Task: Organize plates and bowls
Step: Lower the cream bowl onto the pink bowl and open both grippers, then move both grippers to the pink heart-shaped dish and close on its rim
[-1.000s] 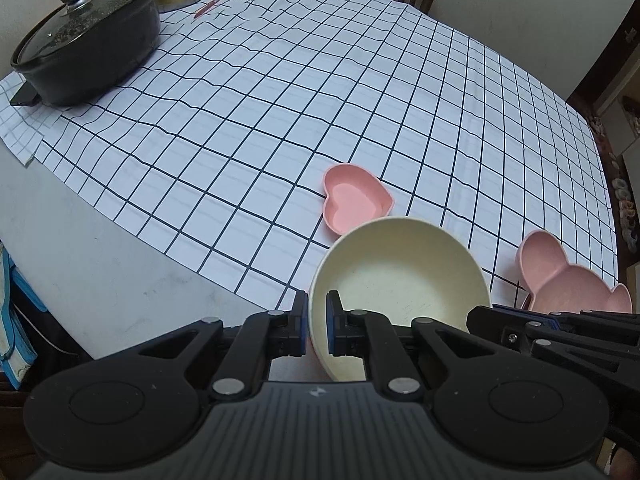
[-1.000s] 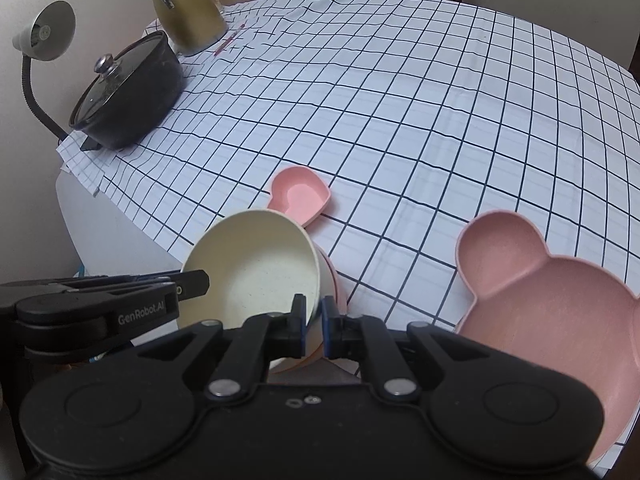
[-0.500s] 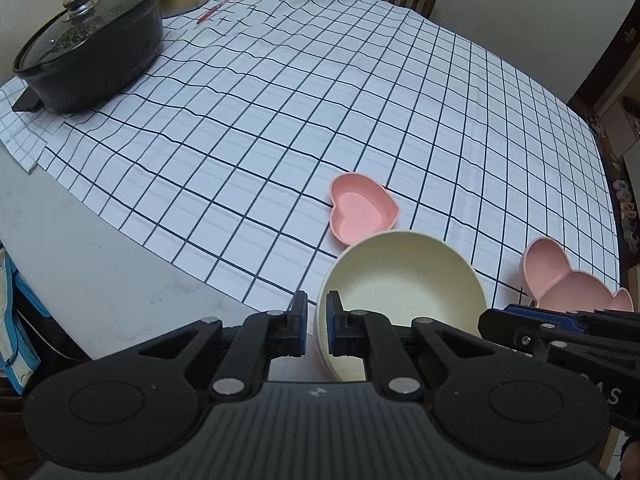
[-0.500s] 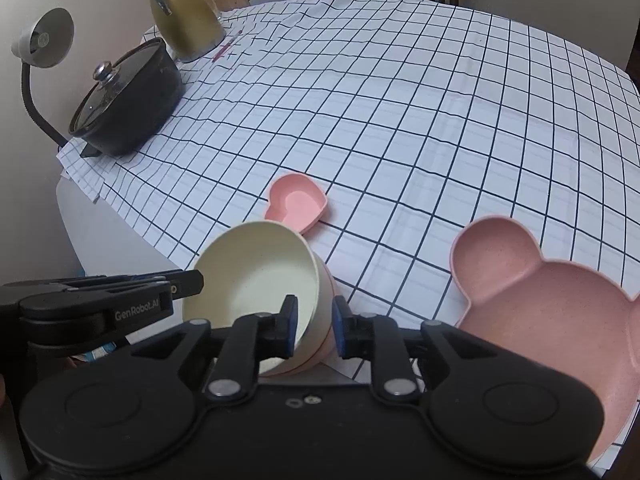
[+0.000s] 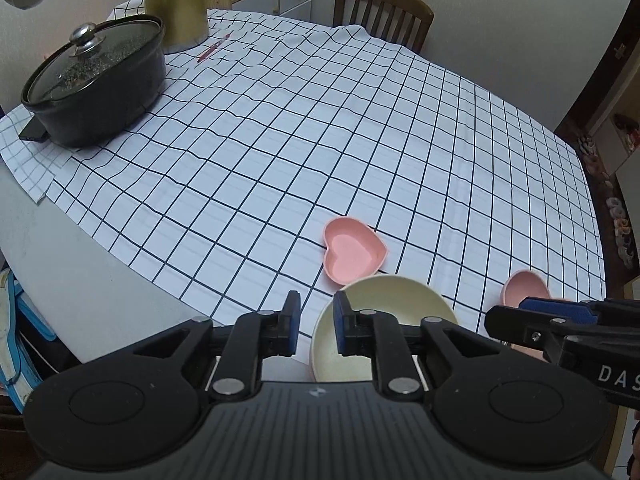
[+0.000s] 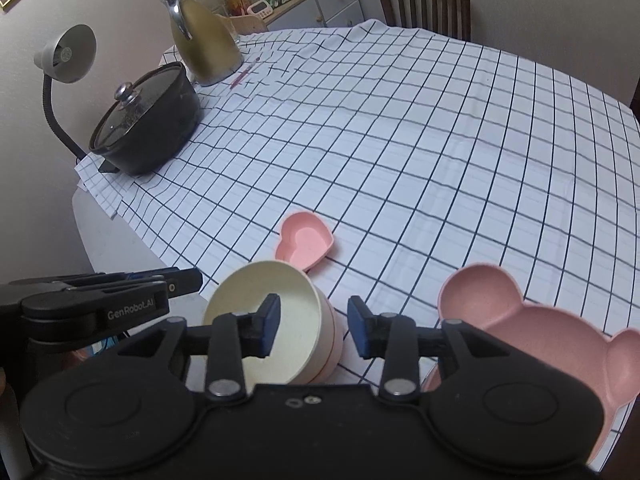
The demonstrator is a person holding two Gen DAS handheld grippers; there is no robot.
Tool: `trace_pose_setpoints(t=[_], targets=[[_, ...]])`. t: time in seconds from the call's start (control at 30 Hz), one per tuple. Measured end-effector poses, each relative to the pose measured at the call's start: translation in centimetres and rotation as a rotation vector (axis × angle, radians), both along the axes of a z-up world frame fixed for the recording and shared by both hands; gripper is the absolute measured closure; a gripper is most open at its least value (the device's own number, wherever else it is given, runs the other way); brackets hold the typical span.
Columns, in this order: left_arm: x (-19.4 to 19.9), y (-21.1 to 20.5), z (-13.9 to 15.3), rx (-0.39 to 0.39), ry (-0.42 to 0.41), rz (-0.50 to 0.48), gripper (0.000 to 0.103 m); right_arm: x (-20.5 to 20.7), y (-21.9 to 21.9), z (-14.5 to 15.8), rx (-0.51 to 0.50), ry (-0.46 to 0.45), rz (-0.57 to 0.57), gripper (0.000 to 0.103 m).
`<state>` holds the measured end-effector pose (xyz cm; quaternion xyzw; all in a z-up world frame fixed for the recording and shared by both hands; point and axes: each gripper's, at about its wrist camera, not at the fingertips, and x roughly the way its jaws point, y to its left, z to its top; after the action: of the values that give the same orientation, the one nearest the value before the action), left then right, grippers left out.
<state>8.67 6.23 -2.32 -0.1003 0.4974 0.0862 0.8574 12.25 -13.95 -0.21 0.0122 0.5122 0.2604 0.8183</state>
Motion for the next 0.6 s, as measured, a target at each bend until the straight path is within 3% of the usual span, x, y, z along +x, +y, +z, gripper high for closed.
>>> trace_pose_setpoints(t=[0.1,0.17,0.23,0.4,0.6], targets=[[0.7,0.2,-0.1,-0.002,-0.005,-0.014,0.07,0.7,-0.1,0.3,0.005,-0.01,-0.01,0.058],[1.4,0.5,-0.1,0.0,-0.014,-0.023,0.047,1.2,-0.1,0.4,0.007,-0.01,-0.014,0.056],[2.2,0.8,-0.3,0.007,-0.027,-0.028,0.035,1.8,0.1,0.4,0.006,-0.013,-0.016,0.053],[4.8,2.3,-1.2,-0.034,-0.014,-0.08,0.035,3.3,0.9,0.0,-0.003,-0.028,-0.054,0.027],[7.8,4.3,-3.0,-0.067,0.012,-0.139,0.029,5.8,2.2,-1.0,0.002,0.007,-0.112,0.014]])
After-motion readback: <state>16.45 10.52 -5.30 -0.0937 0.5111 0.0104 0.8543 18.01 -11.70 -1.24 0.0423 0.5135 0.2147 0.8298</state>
